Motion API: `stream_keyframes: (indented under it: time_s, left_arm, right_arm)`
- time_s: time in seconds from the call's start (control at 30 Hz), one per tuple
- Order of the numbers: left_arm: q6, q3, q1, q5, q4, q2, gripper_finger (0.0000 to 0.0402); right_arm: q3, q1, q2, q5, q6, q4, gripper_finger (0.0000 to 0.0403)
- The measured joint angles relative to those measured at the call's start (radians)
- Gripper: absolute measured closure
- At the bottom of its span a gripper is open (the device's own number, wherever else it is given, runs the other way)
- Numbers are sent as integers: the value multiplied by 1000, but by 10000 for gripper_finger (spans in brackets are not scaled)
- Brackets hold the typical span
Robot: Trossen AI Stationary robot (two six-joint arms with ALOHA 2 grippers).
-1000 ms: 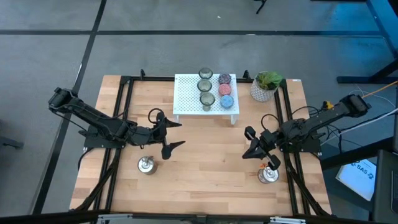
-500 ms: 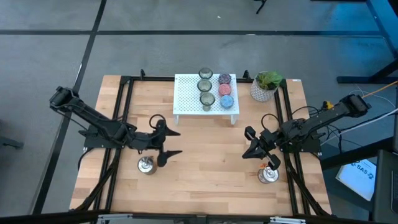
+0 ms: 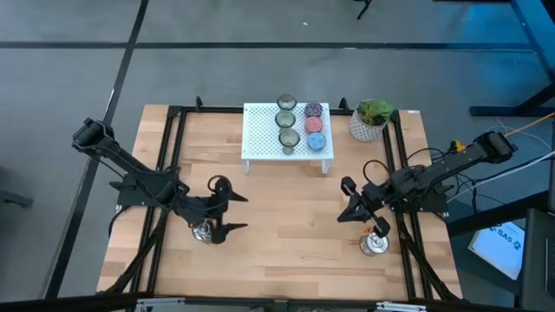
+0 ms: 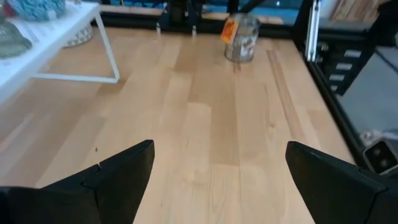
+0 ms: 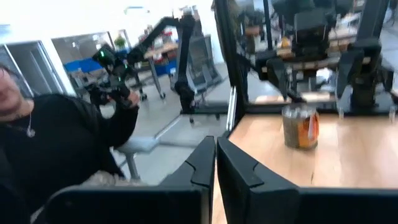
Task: Pick & Place candle stick holders
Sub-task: Put the left silver scented candle on the shelf
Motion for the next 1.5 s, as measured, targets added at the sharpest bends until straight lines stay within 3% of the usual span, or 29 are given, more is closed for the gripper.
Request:
stream_keyframes:
  time_s: [0.23,0.47,0.7,0.9,0.97,1.17,1.5]
  left_arm:
    - [2,0,6,-9,8,75,41]
    - [25,0,8,-14,82,58,41]
    - [55,0,8,-62,97,14,41]
    - [55,0,8,-114,96,7,41]
    - [55,0,8,-117,96,7,41]
    - [55,0,8,-118,96,7,41]
    - [55,0,6,-121,95,7,41]
  right_arm:
    - [0,1,0,1,-26,-41,358]
    - [0,0,0,3,-10,-79,341]
    - [0,-1,5,236,121,-179,341]
    - [-1,-8,17,396,-27,-298,340]
    - [0,-33,12,387,-96,-336,339]
    - [-25,-134,-85,165,-289,-314,339]
    - [-252,-212,-339,168,-379,-118,339]
